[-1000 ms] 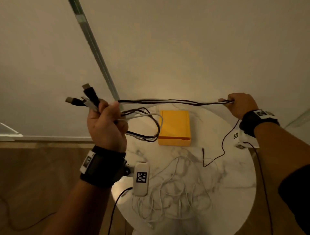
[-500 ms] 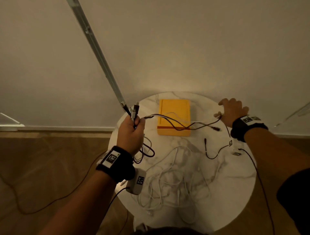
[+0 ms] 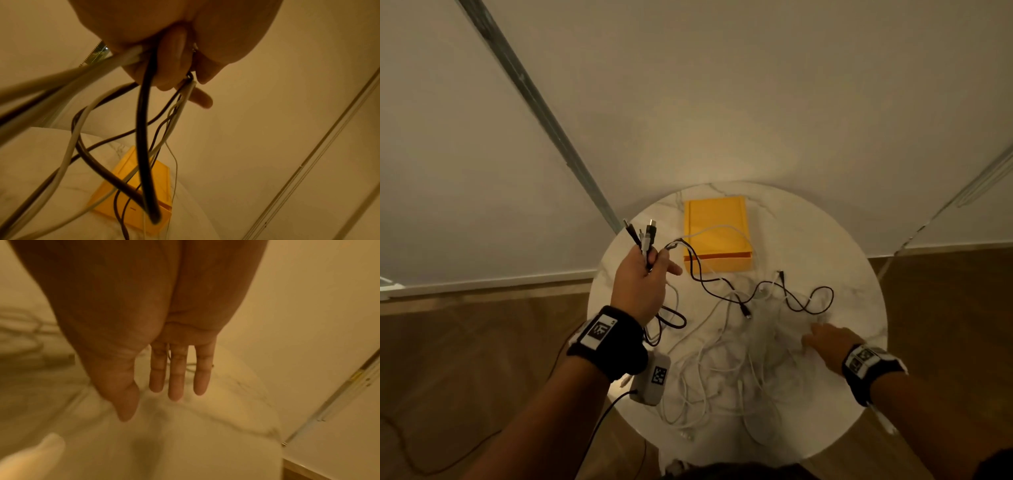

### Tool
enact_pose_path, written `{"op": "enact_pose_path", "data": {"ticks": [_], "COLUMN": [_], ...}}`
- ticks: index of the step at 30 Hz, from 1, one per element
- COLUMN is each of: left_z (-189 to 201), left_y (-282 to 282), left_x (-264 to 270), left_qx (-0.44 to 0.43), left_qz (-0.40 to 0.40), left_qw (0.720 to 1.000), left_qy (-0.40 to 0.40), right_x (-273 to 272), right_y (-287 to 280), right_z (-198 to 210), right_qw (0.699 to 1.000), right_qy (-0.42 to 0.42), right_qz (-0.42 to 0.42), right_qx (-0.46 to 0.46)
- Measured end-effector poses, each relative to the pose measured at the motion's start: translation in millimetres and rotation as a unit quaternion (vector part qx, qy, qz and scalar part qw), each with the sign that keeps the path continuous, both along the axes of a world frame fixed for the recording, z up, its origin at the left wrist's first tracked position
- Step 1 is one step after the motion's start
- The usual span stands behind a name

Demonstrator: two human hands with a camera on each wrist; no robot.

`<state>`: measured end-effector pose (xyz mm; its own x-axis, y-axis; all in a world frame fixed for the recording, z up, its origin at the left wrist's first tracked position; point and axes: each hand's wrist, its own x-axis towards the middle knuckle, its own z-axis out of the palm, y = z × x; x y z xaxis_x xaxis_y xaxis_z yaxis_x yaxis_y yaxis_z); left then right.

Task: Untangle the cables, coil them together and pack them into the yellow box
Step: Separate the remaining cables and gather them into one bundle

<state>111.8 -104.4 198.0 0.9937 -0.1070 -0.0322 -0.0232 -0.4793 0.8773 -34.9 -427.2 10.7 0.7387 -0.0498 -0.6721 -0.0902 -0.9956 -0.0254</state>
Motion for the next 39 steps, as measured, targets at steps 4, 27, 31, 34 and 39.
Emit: {"op": "enact_pose_path", "data": {"ticks": [4, 27, 31, 34, 39], "left_z": [7.0, 100.1, 100.6, 114.7, 138.5], "left_y": [3.4, 10.1, 9.4, 0.2, -41.0], "left_x": [-2.4, 14.1, 10.6, 0.9, -35.1], "left_qx": [0.027, -0.093, -0.090, -0.079, -0.124], "left_qz": [-0.011, 0.018, 0.001, -0.036, -0.200], "left_qw": [1.000, 0.962, 0.963, 0.961, 0.943], "left_qy": [-0.010, -0.258, -0.256, -0.262, -0.235], "right_x": [-19.9, 39.9, 29.7, 33.7, 57.3], "right_y": [3.7, -28.2, -19.1, -11.8, 38.6], "right_z": [-6.8, 353.3, 416.7, 448.0, 437.6], "right_qw": [0.996, 0.797, 0.782, 0.762, 0.740], "right_qy": [-0.053, -0.474, -0.549, -0.582, -0.623], "right_qz": [0.070, -0.095, -0.005, 0.074, 0.168], "right_qx": [-0.033, 0.362, 0.295, 0.275, 0.187]}}
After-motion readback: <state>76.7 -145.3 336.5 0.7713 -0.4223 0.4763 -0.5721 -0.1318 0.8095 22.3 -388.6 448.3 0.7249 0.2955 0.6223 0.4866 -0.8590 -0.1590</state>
